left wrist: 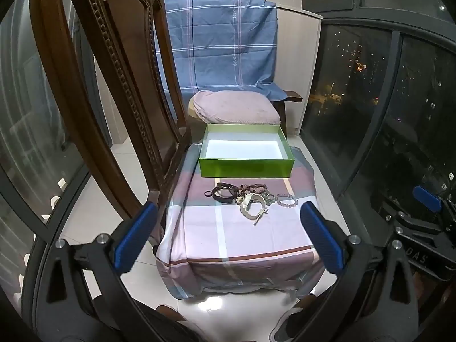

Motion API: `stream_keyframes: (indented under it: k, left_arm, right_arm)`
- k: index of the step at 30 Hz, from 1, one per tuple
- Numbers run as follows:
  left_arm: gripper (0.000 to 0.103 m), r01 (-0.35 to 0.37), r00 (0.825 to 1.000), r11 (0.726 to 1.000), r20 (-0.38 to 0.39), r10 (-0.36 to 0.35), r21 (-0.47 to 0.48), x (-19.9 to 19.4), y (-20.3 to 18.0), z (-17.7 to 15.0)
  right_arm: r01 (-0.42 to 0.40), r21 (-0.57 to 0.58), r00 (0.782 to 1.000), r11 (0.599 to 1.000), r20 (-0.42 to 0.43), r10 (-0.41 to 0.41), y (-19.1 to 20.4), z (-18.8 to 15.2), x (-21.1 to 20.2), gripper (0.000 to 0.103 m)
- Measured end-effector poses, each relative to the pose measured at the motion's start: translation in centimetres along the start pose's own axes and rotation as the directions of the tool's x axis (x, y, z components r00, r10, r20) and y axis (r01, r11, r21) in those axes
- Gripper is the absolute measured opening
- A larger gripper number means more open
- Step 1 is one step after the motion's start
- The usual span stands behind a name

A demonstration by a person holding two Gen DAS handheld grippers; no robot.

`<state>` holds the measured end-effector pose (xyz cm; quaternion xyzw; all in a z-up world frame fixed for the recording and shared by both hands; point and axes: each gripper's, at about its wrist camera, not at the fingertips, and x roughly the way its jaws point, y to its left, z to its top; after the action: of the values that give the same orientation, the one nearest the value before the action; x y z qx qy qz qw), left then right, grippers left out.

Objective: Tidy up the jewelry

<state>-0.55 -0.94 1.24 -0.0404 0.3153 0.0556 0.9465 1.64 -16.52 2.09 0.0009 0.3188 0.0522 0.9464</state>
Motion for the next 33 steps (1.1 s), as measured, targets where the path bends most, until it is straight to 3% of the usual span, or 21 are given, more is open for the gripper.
stream_keyframes:
  k: [33]
  left_arm:
    - [0.099, 0.003, 1.0, 1.0, -0.021, -0.003, 0.001, -0.11, -0.26, 0.08]
  right_arm:
    - [-0.013, 0.009, 1.0, 1.0, 0.001, 0.013, -0.31, 0.17, 0.03, 0.1]
